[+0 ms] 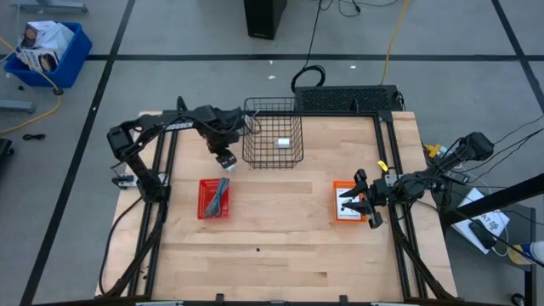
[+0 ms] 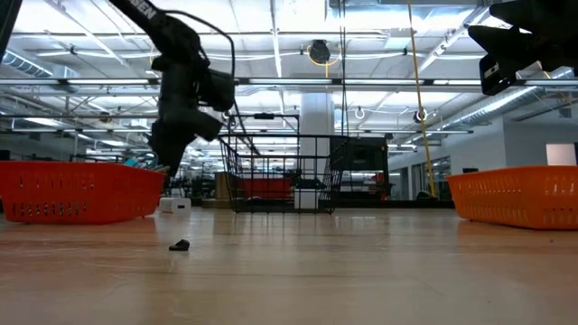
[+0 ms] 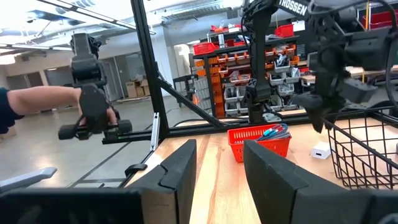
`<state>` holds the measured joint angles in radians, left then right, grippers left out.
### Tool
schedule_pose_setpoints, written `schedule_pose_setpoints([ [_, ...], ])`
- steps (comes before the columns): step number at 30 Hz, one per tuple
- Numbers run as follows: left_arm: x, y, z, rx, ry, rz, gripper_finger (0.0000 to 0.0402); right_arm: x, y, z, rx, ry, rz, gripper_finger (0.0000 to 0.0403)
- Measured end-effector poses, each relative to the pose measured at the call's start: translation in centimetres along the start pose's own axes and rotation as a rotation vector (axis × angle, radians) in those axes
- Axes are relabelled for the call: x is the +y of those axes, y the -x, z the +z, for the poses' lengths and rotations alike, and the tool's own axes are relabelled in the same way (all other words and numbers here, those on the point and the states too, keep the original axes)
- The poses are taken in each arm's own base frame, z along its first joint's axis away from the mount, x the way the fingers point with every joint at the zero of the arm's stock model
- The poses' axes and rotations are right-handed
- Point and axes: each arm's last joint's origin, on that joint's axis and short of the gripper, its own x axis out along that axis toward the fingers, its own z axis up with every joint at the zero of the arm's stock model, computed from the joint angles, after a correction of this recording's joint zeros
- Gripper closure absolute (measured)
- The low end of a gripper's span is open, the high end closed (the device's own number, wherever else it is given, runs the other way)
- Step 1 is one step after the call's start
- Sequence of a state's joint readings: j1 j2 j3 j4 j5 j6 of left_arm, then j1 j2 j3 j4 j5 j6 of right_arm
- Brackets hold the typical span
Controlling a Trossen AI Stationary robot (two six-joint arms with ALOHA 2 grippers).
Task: Pick and place items into bin
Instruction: Put the white charger adapter into the black wire basket
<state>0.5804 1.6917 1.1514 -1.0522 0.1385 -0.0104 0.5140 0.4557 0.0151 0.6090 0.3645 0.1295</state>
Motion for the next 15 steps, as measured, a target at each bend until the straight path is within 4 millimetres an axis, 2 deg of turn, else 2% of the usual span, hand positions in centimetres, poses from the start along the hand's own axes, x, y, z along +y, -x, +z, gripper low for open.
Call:
schedule_pose_setpoints([
  [8, 0.1, -1.9, -0.2, -0.045, 0.078, -0.027, 0.0213, 0.0, 0.0, 0.0, 0.000, 0.000, 0.000, 0.0277],
  [15, -0.4, -2.0, 0.0, -0.062, 0.049, -0.041, 0.0142, 0.0, 0.0, 0.0, 0.000, 0.000, 0.000, 0.0277],
])
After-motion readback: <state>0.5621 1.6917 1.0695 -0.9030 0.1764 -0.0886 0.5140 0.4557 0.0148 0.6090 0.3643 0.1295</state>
